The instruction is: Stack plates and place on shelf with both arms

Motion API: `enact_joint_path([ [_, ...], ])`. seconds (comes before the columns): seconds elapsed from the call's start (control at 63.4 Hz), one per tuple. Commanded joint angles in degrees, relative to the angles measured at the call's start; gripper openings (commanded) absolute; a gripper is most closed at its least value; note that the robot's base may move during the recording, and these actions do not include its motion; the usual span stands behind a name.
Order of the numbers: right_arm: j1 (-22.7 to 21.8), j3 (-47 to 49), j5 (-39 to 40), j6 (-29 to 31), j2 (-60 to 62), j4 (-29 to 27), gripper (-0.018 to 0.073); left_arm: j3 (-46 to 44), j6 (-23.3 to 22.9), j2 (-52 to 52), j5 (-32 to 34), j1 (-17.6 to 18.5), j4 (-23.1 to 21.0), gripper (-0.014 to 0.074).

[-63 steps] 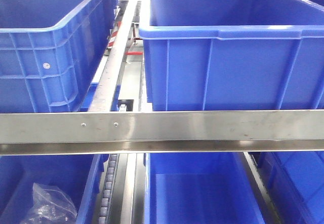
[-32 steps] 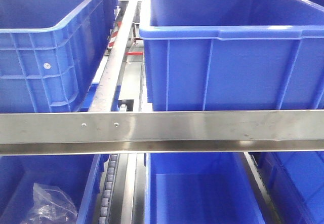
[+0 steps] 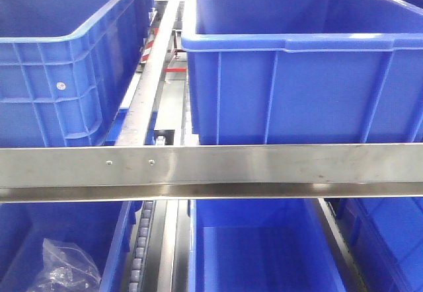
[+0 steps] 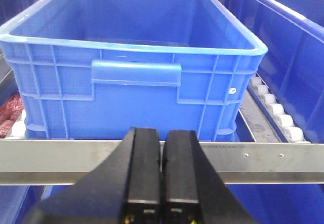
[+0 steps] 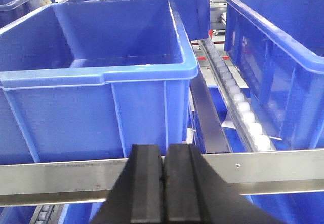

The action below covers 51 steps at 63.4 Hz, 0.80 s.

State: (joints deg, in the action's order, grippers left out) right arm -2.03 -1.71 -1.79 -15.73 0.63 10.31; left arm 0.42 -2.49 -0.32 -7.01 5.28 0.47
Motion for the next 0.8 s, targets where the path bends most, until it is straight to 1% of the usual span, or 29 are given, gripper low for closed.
enact_joint_path([
  [0.0, -0.2, 0.0, 5.5, 0.2, 1.1, 0.1, 0.0021, 0.1, -0.1, -1.2, 5.1, 0.2, -0.5, 0.0086],
  [0.284, -0.2, 0.0, 5.5, 0.2, 1.1, 0.1, 0.0021, 0.2, -0.1, -1.1, 5.1, 0.2, -0.5, 0.0086],
  [0.363, -0.2, 0.0, 5.5, 0.2, 1.1, 0.1, 0.0021, 0.2, -0.1, -1.1, 5.1, 0.2, 1.4, 0.0086],
  [0.789, -0.2, 0.0, 5.5, 0.2, 1.1, 0.1, 0.0021, 0.2, -0.1, -1.1, 5.0, 0.2, 1.4, 0.0086],
])
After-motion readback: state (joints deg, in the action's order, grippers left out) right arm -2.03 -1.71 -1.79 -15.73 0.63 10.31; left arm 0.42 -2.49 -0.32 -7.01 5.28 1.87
